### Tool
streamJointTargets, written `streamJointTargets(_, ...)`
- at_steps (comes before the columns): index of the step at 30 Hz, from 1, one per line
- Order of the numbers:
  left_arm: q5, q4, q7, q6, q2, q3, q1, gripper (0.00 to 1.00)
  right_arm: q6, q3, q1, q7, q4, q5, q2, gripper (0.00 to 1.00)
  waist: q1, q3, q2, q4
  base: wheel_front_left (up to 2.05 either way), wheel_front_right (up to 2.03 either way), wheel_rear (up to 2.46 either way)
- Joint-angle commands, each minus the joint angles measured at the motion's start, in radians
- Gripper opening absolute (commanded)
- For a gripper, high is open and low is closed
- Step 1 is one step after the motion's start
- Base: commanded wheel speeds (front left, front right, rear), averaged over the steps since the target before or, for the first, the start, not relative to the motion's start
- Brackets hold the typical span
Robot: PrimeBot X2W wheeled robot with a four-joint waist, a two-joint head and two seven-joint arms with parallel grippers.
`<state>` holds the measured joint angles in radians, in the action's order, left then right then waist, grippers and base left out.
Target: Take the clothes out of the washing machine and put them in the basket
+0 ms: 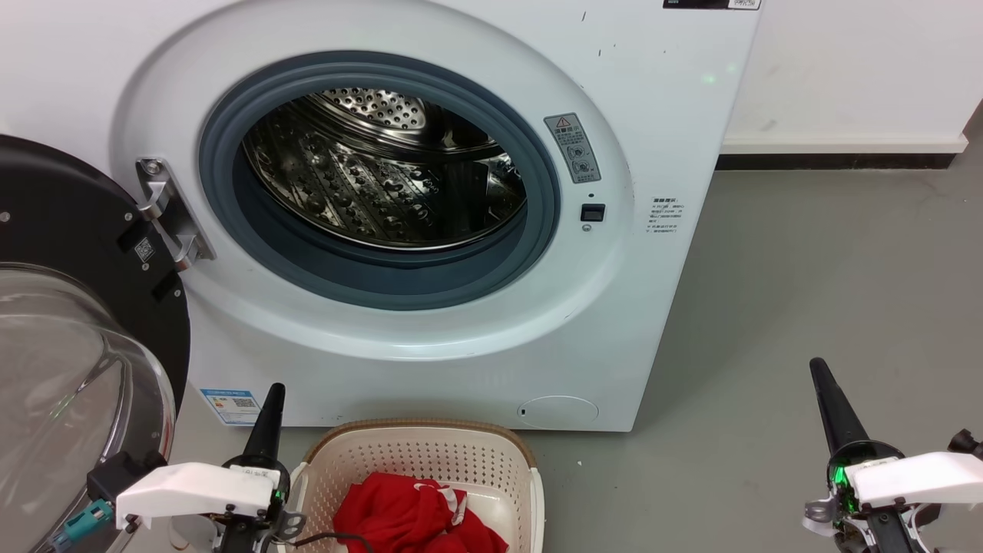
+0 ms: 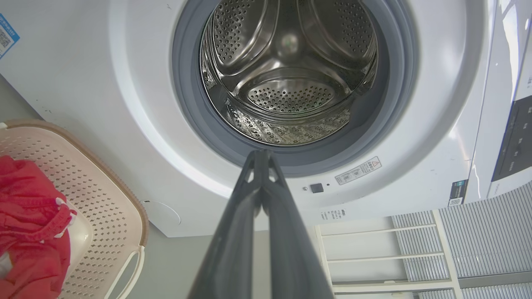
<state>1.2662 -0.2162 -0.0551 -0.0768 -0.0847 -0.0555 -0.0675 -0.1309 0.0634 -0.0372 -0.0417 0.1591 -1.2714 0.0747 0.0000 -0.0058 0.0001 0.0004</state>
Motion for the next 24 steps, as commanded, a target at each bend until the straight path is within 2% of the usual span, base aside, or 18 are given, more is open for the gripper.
streamJointTargets(1, 0.028, 0.002, -0.005, -0.009, 0.002, -0.009, -0.022, 0.0, 0.0, 0.002, -0.024, -0.004, 0.003, -0.032, 0.005, 0.0, 0.0, 0.0, -0.0001, 0.0, 0.0, 0.0, 0.0)
streamJointTargets(24, 0.222, -0.018, -0.04, -0.039, 0.023, -0.041, -0.038, 0.0, 0.0, 0.013, -0.055, -0.03, 0.054, -0.237, 0.001, 0.0, 0.0, 0.005, -0.0001, 0.0, 0.0, 0.0, 0.0)
